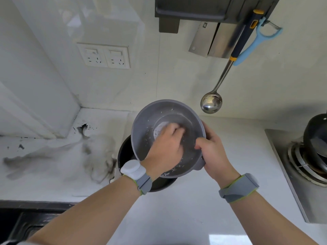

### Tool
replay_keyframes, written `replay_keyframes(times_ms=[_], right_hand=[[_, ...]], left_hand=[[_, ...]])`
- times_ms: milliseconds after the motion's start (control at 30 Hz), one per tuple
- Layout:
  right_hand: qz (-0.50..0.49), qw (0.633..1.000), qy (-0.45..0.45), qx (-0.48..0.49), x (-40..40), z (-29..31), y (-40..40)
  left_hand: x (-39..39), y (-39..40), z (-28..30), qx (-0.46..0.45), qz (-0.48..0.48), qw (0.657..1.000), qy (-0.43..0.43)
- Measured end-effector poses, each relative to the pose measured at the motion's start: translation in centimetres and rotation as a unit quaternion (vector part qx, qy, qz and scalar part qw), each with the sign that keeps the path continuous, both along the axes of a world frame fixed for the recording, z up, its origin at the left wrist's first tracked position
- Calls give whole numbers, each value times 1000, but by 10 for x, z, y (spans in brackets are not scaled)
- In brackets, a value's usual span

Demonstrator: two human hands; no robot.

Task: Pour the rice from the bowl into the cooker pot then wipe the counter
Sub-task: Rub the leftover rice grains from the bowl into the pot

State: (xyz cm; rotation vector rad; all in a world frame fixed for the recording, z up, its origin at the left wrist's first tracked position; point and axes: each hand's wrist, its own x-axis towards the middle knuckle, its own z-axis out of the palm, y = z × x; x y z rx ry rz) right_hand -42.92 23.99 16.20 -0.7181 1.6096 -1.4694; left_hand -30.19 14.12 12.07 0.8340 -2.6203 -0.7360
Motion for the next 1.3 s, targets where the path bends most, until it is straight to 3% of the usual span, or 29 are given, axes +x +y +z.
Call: replay_keyframes(times_ms=[133,200,267,367,500,567,767,933,1100,1167,1300], right_hand=[[-22,1000,9,8,-3,0,-2],[-18,1000,10,5,-5,-1,0],[-9,1000,9,3,-3,0,1],[-5,1000,7,1,1,2,-1],[-44,999,-8,13,-3,2,-3],[-49,999,-6,18,-5,3,-2],[-24,1000,-10,1,-1,7,1],[-55,998,-8,9,-2,7,0],[-34,999,1,12,-4,12,6],[-31,999,0,13,-2,14,5],[-55,998,3,31,1,16,4]], left_hand=[[15,10,-5,94,-119,988,-35],[18,-1,0,54,-77,996,0],[15,-18,7,0,32,998,46],[6,-26,13,-15,103,994,30],[10,5,-1,34,-75,995,-53],[18,8,-3,41,-120,990,-66],[11,-21,9,-30,90,995,27],[13,8,1,47,-92,993,-64],[14,-7,9,-26,70,996,48],[12,-9,11,-42,63,997,18],[18,4,3,7,-97,987,-125]])
